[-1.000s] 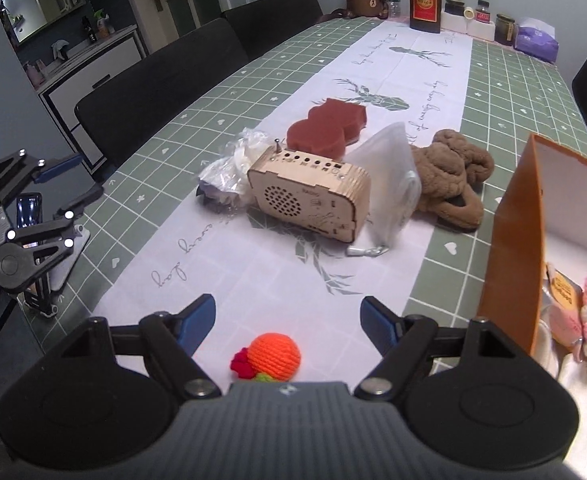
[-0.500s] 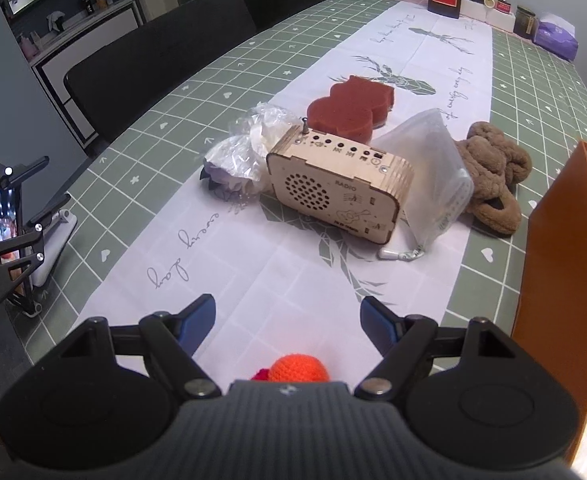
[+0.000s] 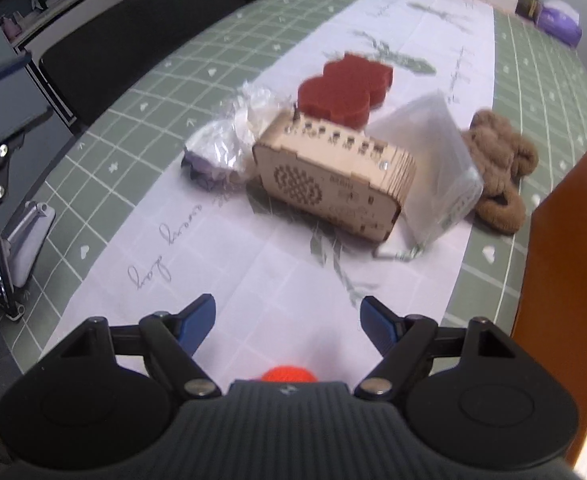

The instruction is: Organize soft objects

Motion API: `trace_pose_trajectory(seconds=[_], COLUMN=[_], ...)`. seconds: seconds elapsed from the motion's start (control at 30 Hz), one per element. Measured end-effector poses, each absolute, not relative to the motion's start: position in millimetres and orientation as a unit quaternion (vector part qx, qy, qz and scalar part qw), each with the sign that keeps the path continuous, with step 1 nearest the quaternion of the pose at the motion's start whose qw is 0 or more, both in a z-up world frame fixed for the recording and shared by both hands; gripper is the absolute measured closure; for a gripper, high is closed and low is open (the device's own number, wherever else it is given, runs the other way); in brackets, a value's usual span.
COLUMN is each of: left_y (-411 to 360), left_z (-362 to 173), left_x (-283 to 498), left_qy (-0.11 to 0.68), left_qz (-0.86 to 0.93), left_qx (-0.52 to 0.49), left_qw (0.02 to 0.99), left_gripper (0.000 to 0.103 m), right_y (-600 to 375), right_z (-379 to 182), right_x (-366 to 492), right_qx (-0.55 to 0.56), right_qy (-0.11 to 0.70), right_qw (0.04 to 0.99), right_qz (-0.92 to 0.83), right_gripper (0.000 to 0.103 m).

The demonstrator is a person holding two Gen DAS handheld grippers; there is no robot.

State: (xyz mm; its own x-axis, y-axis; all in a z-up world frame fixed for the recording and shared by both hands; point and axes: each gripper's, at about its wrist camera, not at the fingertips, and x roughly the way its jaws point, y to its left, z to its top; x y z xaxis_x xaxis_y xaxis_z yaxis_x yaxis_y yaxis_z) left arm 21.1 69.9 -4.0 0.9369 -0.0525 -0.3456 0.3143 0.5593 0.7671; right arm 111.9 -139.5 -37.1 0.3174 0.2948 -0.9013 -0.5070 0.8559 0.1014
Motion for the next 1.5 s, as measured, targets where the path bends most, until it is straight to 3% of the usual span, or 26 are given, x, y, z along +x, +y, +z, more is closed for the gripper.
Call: trace_pose_trajectory(seconds=[0.13,0.43,0.5,0.53,0.87,1.13,1.5], left_y=[59.0,43.4,40.4,38.8,26.9,13.1,10.8], left_z=[-10.1,-32.3,-35.4,-36.6,-42.8,-60.4,-87.1], left_x=[37.0,58.5,63.2,65.5,87.9,108.8,129.5], left_qy=[0.153,0.185,0.188,0.189,0.203,0.233,0.303], left_qz=[-0.131,-0.171,-0.177,-0.178,-0.196,-0.225,-0.260], left_qx=[0.461,0.473,0.476,0.479,0.477,0.479,0.457], left_qw=[0.864,0.844,0.840,0.839,0.833,0.816,0.795], left_gripper=[0.042,0.037,0.037,0.037,0.036,0.022,0.022], right_y=[-146.3,-154.4,-156.6,-158.1,-158.7,-163.3,-168.2], right_z=[-54.6,-77.0,-81.1,-82.2,-74.0,-68.8,-74.1], right_x=[111.7,109.2,112.0,113.1,121.2,141.5,151.6], right_qx=[-0.080,-0.068,-0.060,-0.052,-0.069,-0.091,-0.082], right_qy=[0.575,0.626,0.635,0.638,0.625,0.605,0.605], right_qw=[0.781,0.746,0.739,0.736,0.740,0.759,0.760], right_qz=[0.229,0.218,0.219,0.222,0.238,0.222,0.222], right_gripper=[0.034,0.040,0.045,0.052,0.054,0.054,0.053])
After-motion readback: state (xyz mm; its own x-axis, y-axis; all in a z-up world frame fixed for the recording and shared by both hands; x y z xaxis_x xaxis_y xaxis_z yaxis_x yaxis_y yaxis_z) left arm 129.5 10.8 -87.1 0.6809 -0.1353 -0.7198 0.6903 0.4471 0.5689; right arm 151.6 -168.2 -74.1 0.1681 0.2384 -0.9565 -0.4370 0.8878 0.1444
